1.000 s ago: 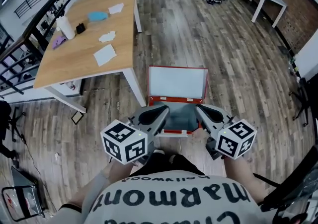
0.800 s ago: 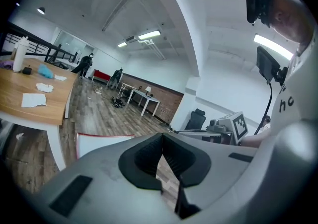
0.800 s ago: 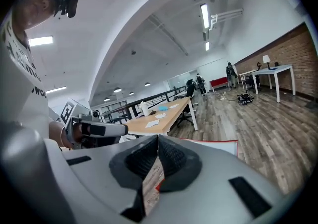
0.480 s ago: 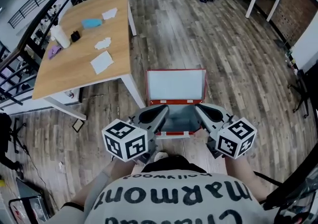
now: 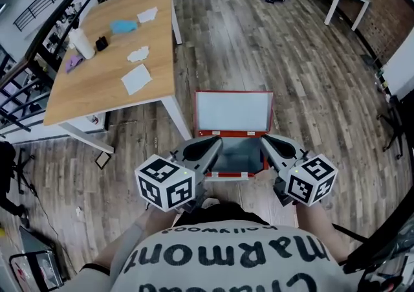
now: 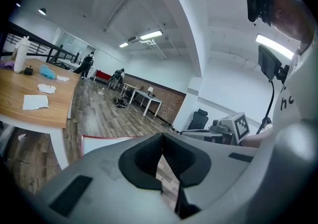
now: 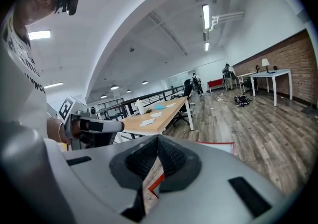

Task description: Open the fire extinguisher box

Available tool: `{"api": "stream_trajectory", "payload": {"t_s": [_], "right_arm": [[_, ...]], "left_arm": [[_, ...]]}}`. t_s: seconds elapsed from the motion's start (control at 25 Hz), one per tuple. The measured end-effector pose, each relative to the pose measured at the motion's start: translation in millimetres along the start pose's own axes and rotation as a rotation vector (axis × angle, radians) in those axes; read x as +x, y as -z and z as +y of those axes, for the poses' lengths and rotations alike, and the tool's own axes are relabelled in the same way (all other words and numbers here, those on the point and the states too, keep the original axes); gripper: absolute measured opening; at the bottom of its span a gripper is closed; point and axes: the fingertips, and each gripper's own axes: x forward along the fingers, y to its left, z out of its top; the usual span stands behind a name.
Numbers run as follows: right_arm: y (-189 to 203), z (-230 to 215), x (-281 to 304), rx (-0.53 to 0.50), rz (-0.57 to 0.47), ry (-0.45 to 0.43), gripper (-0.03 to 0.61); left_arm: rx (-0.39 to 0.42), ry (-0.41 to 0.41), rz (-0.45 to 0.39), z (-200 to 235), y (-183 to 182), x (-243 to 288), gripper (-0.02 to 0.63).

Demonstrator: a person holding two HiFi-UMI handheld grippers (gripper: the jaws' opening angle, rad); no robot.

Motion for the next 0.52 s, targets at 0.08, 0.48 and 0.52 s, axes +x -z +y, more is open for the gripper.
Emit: {"api": "stream_trajectory", "payload": {"t_s": [0.08,0.48,0.52], "right_arm": [[0.2,-2.1,-1.3,0.002,0.001,0.001,0.009],[0.9,-5.3,7.7,-0.004,0.011,-0.007,0.009],[1.2,-6.1,8.5,-0.005,0.012,-0.009,0.009]], "left_arm": [[0.001,-0.006,0.002,-0.1,0.8,0.0,0.008],[-0.006,-0.015,0.0,8.8,0.8,1.2,0.008],[-0.009,-0.016,-0.001,9.5,1.3,2.1,0.008]]}}
